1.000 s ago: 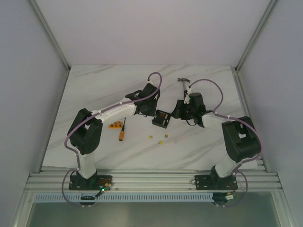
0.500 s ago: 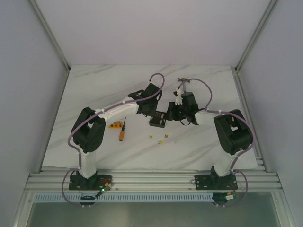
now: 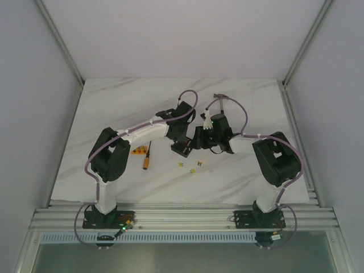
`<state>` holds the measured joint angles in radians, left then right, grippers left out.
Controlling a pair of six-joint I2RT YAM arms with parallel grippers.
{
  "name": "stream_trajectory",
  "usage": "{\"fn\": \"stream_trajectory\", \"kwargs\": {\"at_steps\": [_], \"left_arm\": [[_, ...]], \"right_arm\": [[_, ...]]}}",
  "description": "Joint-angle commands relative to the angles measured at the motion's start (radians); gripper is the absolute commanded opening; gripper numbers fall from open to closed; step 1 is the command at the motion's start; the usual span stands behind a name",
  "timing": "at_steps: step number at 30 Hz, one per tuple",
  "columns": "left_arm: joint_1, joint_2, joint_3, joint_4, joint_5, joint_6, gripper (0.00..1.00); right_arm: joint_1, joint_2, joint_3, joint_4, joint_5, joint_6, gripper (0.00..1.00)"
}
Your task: Snap on the fuse box
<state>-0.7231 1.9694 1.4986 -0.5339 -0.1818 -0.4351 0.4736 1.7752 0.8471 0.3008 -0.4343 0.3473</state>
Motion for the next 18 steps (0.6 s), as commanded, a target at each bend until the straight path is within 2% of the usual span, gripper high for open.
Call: {"fn": "stream_trajectory", "kwargs": {"at_steps": [1,10,18], "left_arm": [[-0.007,-0.001,0.030,-0.052,-0.059,0.022,0.00],[-0.002,-0.021,0.042,-0.062,-0.080,0.057,0.00],[0.000,-0.027,0.029,-0.063,-0.072,0.055,0.00]], "right_arm": [[0.008,0.019,-0.013,0.051,-0.027,0.000,0.49],[-0.031,-0.045,-0.050,0.122,-0.037,0.053,0.52],[-0.035,0.030,-0.002,0.169,-0.033,0.119,0.48]]}}
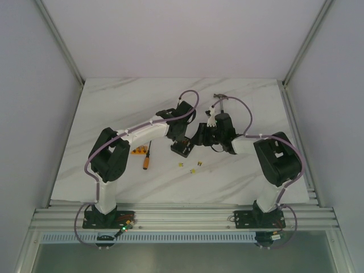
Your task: Snap on the fuse box
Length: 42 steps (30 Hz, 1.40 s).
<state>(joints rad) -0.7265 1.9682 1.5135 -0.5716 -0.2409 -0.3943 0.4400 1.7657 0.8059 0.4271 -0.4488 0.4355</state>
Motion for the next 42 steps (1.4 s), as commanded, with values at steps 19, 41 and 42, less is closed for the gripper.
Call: {"fn": "stream_trajectory", "kwargs": {"at_steps": [19,41,42], "left_arm": [[0.001,-0.063,-0.042,-0.025,0.033,-0.009,0.00],[-0.002,-0.066,-0.067,-0.059,0.003,0.032,0.00],[-0.002,-0.060,-0.065,-0.062,0.002,0.034,0.00]], "right_arm": [[0.029,0.074,0.050,0.059,-0.116,-0.023,0.33],[-0.025,-0.214,-0.053,-0.134,0.159,-0.135,0.58],[-0.031,-0.261,-0.067,-0.147,0.186,-0.143,0.59]]}}
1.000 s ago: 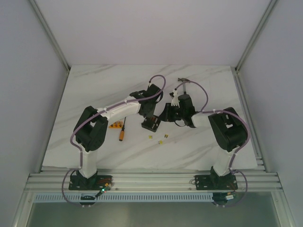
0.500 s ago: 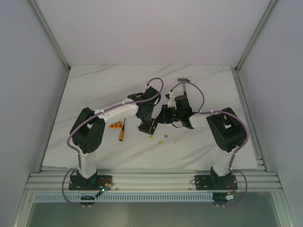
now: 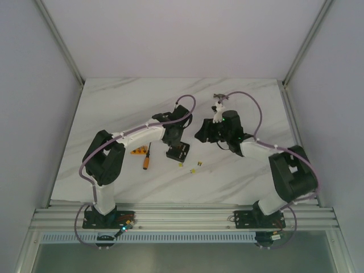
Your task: Snap on the fuse box
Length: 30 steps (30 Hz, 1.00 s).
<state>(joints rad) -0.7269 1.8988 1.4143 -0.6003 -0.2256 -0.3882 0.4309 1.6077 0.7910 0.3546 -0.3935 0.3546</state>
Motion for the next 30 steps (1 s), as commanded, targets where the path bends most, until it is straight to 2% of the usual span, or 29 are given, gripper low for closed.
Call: {"fn": "stream_trajectory", "kwargs": {"at_steps": [1,6,7,10,20,30], "left_arm": [[-0.002,0.014,0.037,-0.037,-0.016,0.031,0.00],[-0.002,0.025,0.057,-0.041,-0.005,0.037,0.00],[-0.002,0.027,0.060,-0.041,-0.003,0.039,0.00],[-0.001,0.037,0.068,-0.044,-0.006,0.044,0.00],[-0.004,0.069,0.091,-0.047,-0.012,0.048,0.00],[-0.006,0.098,0.108,-0.047,-0.020,0.053,0.00]], "right_arm": [[-0.029,-0.132,-0.067,-0.084,0.160,-0.067,0.60],[-0.048,-0.267,-0.141,-0.102,0.294,-0.088,0.66],[-0.051,-0.287,-0.150,-0.103,0.313,-0.090,0.70],[-0.057,-0.334,-0.171,-0.101,0.363,-0.093,0.75],[-0.073,-0.389,-0.214,-0.074,0.404,-0.097,0.97],[-0.076,-0.389,-0.219,-0.077,0.408,-0.094,1.00]]}}
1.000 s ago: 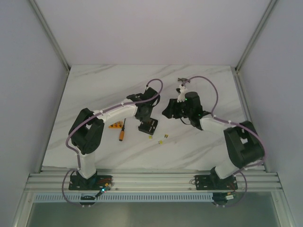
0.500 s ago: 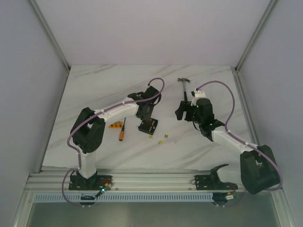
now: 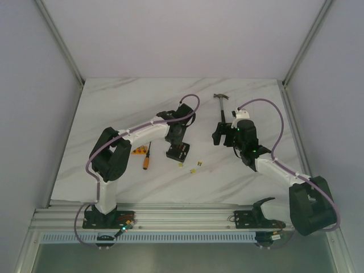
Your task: Snap on the fuse box
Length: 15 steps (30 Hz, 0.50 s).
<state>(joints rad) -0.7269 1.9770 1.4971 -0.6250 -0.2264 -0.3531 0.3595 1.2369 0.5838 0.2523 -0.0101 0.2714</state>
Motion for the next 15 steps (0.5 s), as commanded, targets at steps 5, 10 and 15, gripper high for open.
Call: {"fn": "stream_trajectory", "kwargs": {"at_steps": [5,10,15], "left_arm": [[-0.011,0.017,0.020,-0.025,-0.040,0.018,0.00],[-0.019,0.013,0.018,-0.039,-0.067,0.018,0.00],[-0.025,0.013,0.017,-0.045,-0.067,0.020,0.00]], "right_arm": [[-0.006,-0.016,-0.012,0.027,0.022,-0.009,1.00],[-0.007,-0.013,-0.013,0.027,0.018,-0.008,1.00],[-0.007,-0.015,-0.013,0.027,0.016,-0.008,1.00]]}}
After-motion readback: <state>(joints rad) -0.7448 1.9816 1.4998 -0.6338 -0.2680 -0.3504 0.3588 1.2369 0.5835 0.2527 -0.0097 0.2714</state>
